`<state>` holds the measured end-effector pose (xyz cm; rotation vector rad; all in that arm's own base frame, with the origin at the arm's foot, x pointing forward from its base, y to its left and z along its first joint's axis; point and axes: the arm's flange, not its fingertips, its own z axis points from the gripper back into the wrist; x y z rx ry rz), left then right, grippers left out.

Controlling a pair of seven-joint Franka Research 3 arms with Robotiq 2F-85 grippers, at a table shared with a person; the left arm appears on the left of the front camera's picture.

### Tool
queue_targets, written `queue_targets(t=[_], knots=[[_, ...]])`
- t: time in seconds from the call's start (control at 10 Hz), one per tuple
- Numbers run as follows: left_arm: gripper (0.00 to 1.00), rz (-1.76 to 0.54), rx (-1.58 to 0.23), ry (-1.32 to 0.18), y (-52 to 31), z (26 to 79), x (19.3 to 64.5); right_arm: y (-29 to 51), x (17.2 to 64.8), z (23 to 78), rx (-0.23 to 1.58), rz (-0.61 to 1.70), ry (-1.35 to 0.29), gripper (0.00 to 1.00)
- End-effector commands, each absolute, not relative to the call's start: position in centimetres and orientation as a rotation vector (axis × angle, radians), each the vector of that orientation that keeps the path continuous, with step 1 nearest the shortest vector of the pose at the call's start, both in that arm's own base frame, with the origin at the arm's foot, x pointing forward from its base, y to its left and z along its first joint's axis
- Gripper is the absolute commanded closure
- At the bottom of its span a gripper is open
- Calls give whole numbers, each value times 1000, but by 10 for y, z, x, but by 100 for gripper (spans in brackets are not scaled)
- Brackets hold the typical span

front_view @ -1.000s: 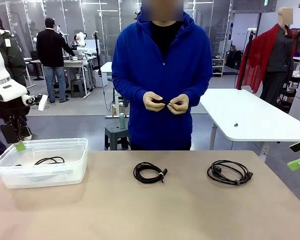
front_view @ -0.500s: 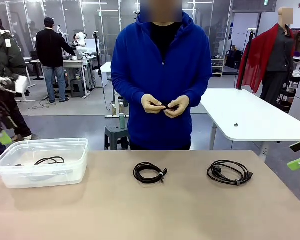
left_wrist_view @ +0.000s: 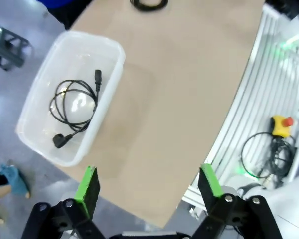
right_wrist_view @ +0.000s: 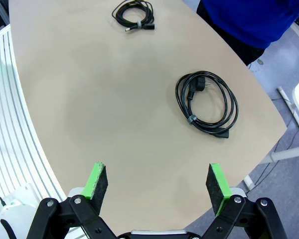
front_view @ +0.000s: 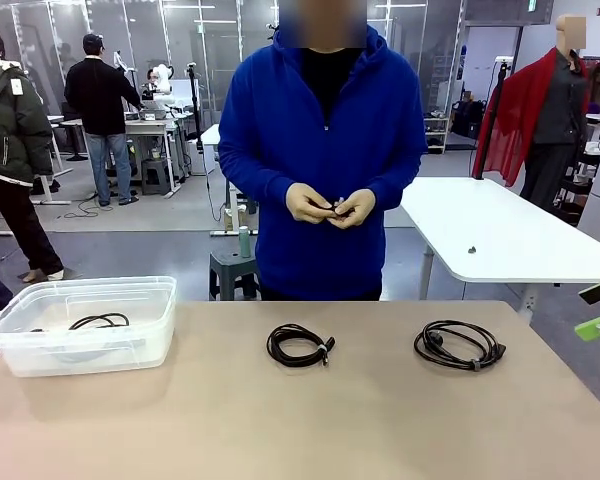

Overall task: Organize and store the cables.
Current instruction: Place the Power Cable into the Organizing box.

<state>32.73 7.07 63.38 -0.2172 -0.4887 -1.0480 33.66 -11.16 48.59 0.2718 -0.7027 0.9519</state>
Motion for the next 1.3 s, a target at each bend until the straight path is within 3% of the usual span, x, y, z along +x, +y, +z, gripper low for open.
queue_targets(t=[0.0, 0.3, 1.2], knots=[[0, -1055, -266, -585, 74, 622, 319, -112, 335, 487, 280, 952, -710, 0], [0, -1112, -329, -605, 83, 610, 318, -112, 335, 487, 280, 952, -710, 0], [0, -1053, -288, -572, 84, 624, 313, -112, 337, 486, 272, 952, -703, 0]])
